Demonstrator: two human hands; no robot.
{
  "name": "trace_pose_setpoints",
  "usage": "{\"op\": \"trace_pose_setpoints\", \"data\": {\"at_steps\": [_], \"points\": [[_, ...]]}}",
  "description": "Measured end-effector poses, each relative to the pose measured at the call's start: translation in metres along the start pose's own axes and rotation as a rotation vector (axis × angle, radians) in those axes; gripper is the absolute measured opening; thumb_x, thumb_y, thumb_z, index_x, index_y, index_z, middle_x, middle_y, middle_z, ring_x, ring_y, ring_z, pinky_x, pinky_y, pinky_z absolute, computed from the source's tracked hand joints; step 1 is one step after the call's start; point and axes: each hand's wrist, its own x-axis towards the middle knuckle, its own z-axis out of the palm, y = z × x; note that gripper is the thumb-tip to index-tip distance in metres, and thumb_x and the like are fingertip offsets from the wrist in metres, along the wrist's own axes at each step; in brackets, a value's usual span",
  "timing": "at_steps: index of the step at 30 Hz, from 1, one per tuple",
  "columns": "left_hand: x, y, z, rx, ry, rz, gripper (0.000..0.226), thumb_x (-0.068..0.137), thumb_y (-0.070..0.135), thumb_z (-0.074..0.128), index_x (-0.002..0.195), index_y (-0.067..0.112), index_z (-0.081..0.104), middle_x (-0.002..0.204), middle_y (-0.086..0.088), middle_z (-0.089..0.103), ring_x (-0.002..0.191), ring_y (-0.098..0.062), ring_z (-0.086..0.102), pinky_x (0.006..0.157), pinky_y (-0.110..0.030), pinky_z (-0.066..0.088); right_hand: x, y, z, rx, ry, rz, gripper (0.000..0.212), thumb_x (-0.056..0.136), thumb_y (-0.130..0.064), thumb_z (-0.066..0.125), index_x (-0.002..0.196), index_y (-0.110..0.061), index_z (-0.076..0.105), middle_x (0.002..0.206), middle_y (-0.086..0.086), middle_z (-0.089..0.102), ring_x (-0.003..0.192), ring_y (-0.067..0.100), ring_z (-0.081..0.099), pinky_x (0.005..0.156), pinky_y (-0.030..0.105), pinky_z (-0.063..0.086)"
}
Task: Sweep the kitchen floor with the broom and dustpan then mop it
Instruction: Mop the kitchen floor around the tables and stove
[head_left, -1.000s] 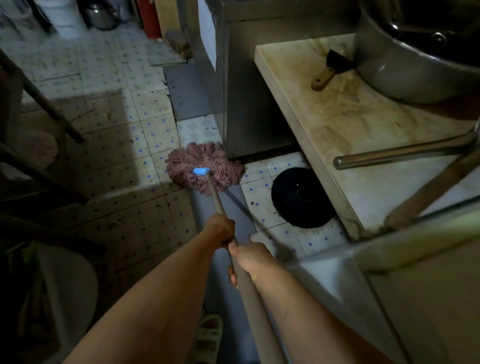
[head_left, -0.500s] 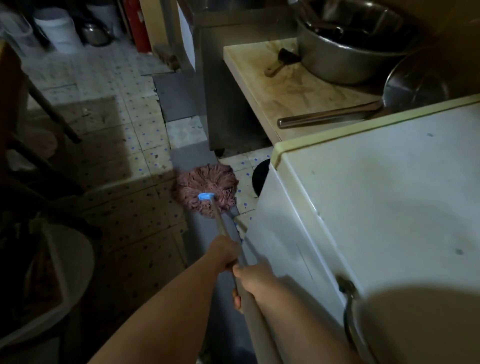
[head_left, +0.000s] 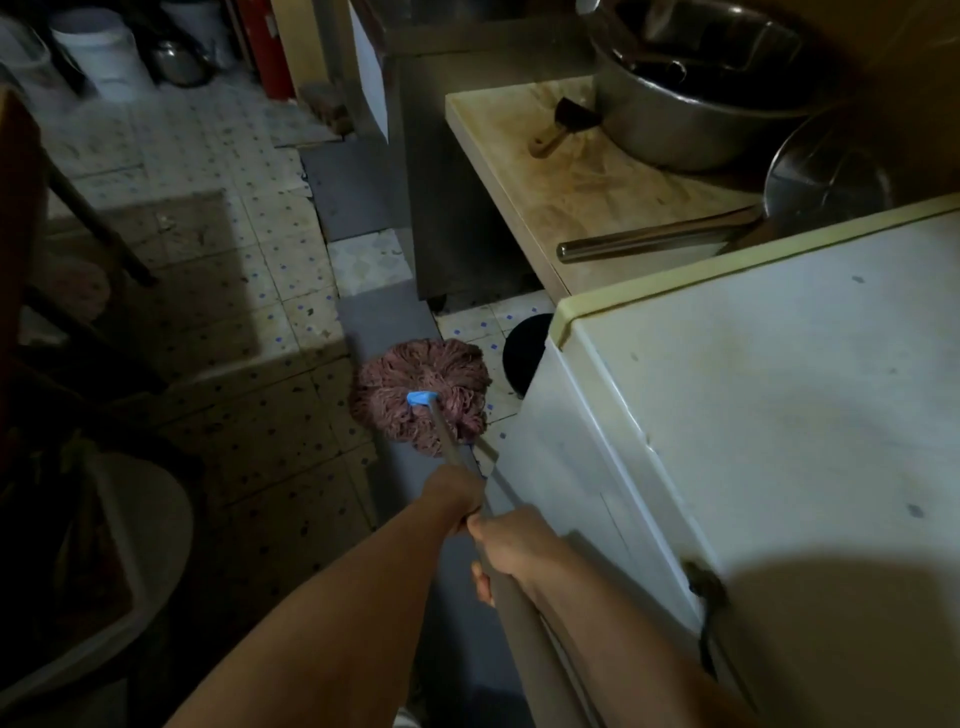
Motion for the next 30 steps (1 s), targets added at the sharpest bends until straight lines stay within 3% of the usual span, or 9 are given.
{"op": "trace_pose_setpoints", "data": {"at_steps": [5, 8, 11, 23, 27, 30], "points": [[0.039, 0.01, -0.028, 0.037, 0.025, 0.015, 0.037, 0.093, 0.016, 0.051, 0.123, -0.006, 0.05, 0.126, -0.019, 0.055, 0.114, -0.031, 0.055, 0.088, -0.032, 0.047, 0.019, -0.036, 0.02, -0.108, 0.01, -0.051, 0.022, 0.098, -0.027, 0.052, 0.083, -0.011, 0.049, 0.07, 0.007, 0.049, 0.053, 0.013, 0.045, 0.034, 0.016, 0.038], [0.063, 0.02, -0.053, 0.043, 0.067, 0.023, 0.037, 0.095, 0.019, 0.048, 0.123, -0.005, 0.052, 0.126, -0.02, 0.055, 0.115, -0.031, 0.055, 0.092, -0.034, 0.046, 0.033, -0.065, 0.036, -0.187, 0.01, -0.119, 0.022, 0.098, -0.024, 0.051, 0.115, -0.011, 0.046, 0.075, 0.008, 0.05, 0.053, 0.013, 0.047, 0.03, 0.013, 0.036], [0.092, 0.029, -0.081, 0.026, 0.1, 0.033, 0.038, 0.094, 0.019, 0.049, 0.123, -0.005, 0.052, 0.125, -0.02, 0.056, 0.115, -0.032, 0.055, 0.095, -0.035, 0.047, 0.053, -0.097, 0.056, -0.223, 0.011, -0.163, 0.031, 0.097, -0.023, 0.053, 0.124, -0.009, 0.045, 0.078, 0.009, 0.052, 0.054, 0.015, 0.049, 0.031, 0.013, 0.038], [0.189, 0.045, -0.187, -0.062, 0.213, 0.023, 0.039, 0.094, 0.017, 0.05, 0.121, -0.01, 0.054, 0.123, -0.024, 0.058, 0.113, -0.033, 0.057, 0.089, -0.034, 0.047, 0.125, -0.197, 0.138, -0.298, -0.057, -0.224, 0.033, 0.095, -0.022, 0.055, 0.125, -0.012, 0.047, 0.082, 0.01, 0.055, 0.055, 0.016, 0.051, 0.033, 0.014, 0.04], [0.2, 0.038, -0.198, -0.082, 0.23, -0.003, 0.04, 0.094, 0.017, 0.051, 0.122, -0.011, 0.052, 0.125, -0.024, 0.057, 0.114, -0.034, 0.056, 0.089, -0.036, 0.046, 0.137, -0.203, 0.156, -0.311, -0.063, -0.213, 0.025, 0.095, -0.025, 0.055, 0.118, -0.014, 0.052, 0.08, 0.008, 0.055, 0.057, 0.016, 0.052, 0.038, 0.019, 0.042], [0.193, 0.028, -0.196, -0.119, 0.208, -0.046, 0.04, 0.094, 0.015, 0.051, 0.123, -0.013, 0.05, 0.123, -0.025, 0.057, 0.11, -0.035, 0.057, 0.081, -0.035, 0.048, 0.134, -0.189, 0.162, -0.34, -0.038, -0.201, 0.031, 0.096, -0.025, 0.053, 0.124, -0.014, 0.05, 0.076, 0.007, 0.054, 0.052, 0.016, 0.052, 0.035, 0.017, 0.041]]}}
